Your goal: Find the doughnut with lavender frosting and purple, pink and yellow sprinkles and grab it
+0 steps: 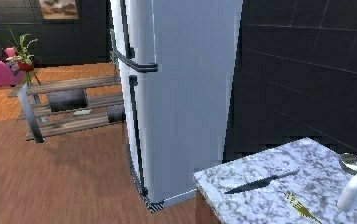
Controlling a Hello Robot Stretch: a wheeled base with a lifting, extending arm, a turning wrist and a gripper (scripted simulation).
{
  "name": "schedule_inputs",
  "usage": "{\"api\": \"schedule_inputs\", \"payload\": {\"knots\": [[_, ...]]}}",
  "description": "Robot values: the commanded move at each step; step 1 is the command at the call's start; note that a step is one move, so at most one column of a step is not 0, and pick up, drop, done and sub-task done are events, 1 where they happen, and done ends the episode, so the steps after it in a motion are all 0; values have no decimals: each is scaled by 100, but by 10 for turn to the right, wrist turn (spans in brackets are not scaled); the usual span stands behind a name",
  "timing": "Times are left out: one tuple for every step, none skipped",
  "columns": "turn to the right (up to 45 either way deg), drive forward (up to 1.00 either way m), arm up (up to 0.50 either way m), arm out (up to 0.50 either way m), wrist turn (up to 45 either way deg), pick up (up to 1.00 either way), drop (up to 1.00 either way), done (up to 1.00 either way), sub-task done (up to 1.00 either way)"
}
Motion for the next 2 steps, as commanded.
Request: {"api": "schedule_inputs", "payload": {"knots": [[0, 0, 0, 0, 0, 100, 0, 0, 0], [0, 0, 10, 0, 0, 0, 0, 0, 0]]}}
